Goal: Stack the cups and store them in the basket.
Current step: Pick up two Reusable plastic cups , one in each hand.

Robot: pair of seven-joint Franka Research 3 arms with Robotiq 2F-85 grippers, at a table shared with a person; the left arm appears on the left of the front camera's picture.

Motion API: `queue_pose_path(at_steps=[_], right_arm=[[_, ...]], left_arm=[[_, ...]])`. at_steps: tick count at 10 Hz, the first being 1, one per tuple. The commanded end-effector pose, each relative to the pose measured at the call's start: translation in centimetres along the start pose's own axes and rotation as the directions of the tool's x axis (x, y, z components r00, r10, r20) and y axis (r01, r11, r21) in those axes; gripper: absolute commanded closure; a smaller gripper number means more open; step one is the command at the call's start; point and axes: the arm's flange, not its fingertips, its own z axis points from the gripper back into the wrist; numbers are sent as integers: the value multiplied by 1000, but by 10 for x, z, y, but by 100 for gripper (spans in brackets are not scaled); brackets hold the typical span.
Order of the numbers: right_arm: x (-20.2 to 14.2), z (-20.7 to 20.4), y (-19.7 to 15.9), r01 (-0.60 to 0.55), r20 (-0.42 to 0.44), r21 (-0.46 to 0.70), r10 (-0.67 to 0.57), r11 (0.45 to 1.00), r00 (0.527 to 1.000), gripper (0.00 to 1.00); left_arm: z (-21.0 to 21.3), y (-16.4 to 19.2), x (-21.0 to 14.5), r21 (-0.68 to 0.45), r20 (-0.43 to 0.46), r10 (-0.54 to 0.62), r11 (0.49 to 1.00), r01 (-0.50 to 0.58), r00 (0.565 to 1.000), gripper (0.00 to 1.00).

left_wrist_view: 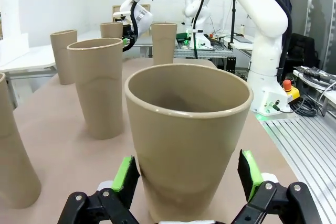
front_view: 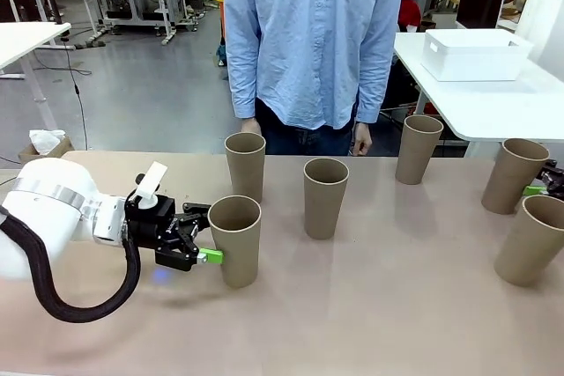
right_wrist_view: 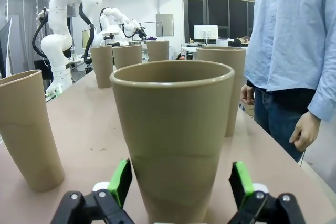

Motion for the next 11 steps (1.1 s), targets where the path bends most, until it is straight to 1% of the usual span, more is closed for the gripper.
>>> queue_pose_path(at_steps=[1,3,7,11], right_arm=[[2,-5,0,16,29,-8,-16,1000,999,0],[2,-8,1,26,35,-5,-25,1000,999,0],[1,-23,-1,47,43,16,-48,999,998,0],[5,-31,-2,56,54,11,-56,998,997,0]], left_arm=[[-19,-10,-45,-1,4,-50,999,50,999,0],[-28,-10,-51,-21,-5,-43,999,43,999,0],[-44,-9,-61,-48,21,-33,998,34,999,0],[-56,-11,-67,-54,49,-39,998,42,998,0]])
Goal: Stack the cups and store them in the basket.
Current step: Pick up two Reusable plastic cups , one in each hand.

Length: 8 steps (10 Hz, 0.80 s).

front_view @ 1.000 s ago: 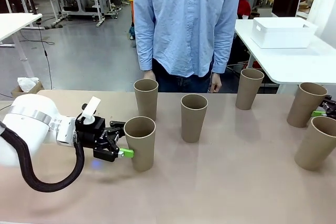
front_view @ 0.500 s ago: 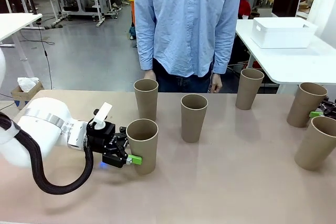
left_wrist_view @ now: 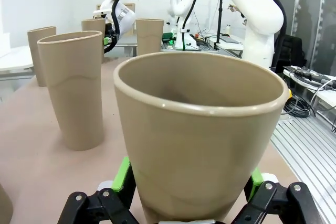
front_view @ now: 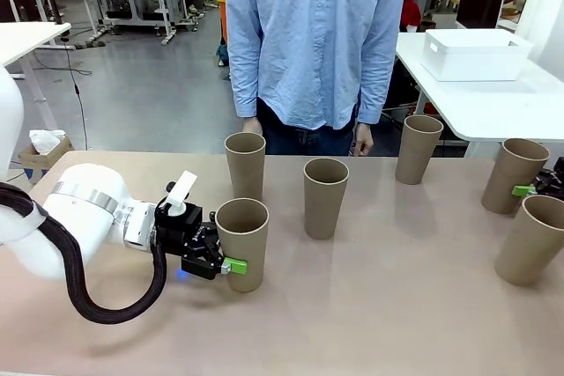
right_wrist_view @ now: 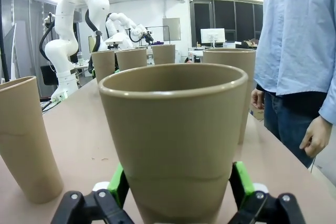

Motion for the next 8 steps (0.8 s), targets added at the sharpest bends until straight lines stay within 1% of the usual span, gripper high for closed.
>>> queue_pose_path(at_steps=[1,8], right_arm=[[9,-7,0,32,37,-28,-31,999,999,0],[13,-8,0,40,53,-16,-40,999,998,0]], left_arm=[[-14,-19,-54,20,38,-64,998,63,997,0],[-18,-18,-62,7,50,-57,998,57,997,0]])
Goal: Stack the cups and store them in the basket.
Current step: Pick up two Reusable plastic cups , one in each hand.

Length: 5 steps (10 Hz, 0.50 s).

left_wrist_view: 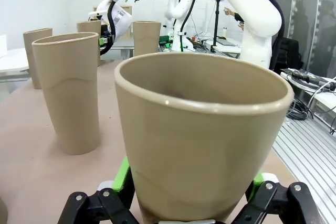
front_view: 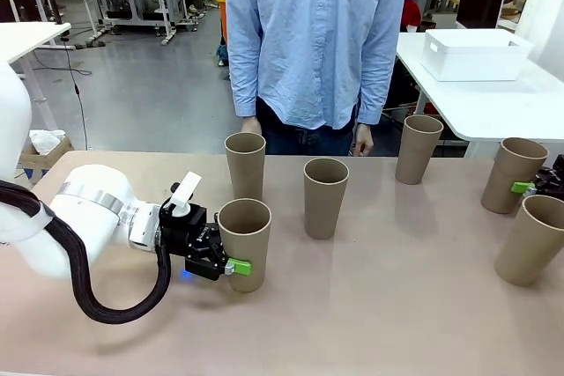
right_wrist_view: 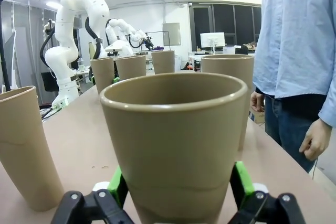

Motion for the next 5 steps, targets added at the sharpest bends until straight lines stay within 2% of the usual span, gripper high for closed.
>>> queue_pose_path(at_steps=[1,4,5], right_arm=[[10,-4,4,26,30,-14,-26,1000,999,0],[10,-3,3,21,30,-16,-20,1000,999,0],[8,-4,2,14,18,-28,-14,1000,1000,19]], left_arm=[[-11,-22,-58,19,38,-61,998,60,997,0],[-11,-22,-59,21,54,-57,998,56,997,0],[-11,-21,-59,8,62,-61,998,60,996,8]])
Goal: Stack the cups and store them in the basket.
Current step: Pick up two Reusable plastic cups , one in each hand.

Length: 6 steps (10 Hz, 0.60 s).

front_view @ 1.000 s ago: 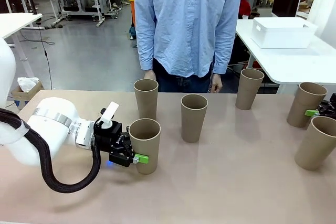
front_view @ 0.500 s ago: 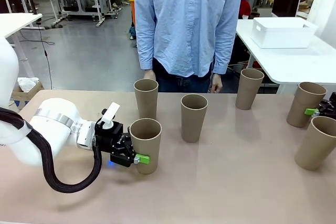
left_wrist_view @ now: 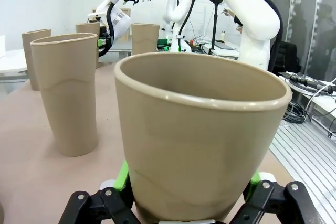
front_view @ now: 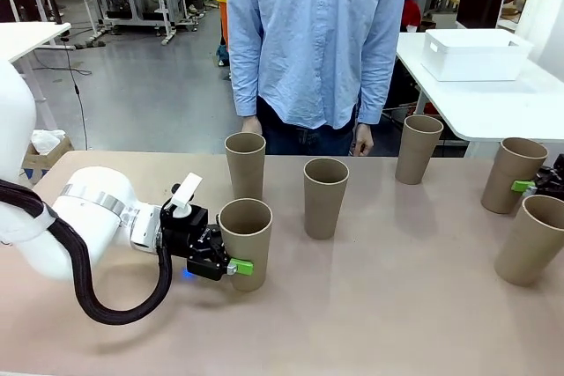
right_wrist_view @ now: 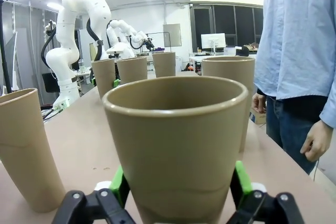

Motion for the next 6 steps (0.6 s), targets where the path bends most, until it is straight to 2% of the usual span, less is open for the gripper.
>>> queue_pose_path(at_steps=[1,2,3,4,5,6], right_arm=[[6,-4,1,0,12,-29,0,1000,1000,19],[6,-4,0,-2,14,-27,2,1000,1000,39],[6,-3,-1,-12,17,-26,13,1000,1000,26],[7,-3,-1,-23,17,-33,24,999,1000,58],[9,-3,0,-36,19,-19,36,999,999,58],[0,0,0,-4,1,-3,4,1000,1000,58]], left_arm=[[-8,-22,-57,29,39,-73,997,72,997,18],[-7,-23,-57,29,42,-83,996,82,996,27],[-7,-24,-56,25,44,-90,996,89,995,37],[-7,-25,-55,28,45,-102,995,100,994,45],[-5,-23,-52,71,77,-113,992,107,991,56],[0,4,5,0,4,-13,1000,13,1000,56]])
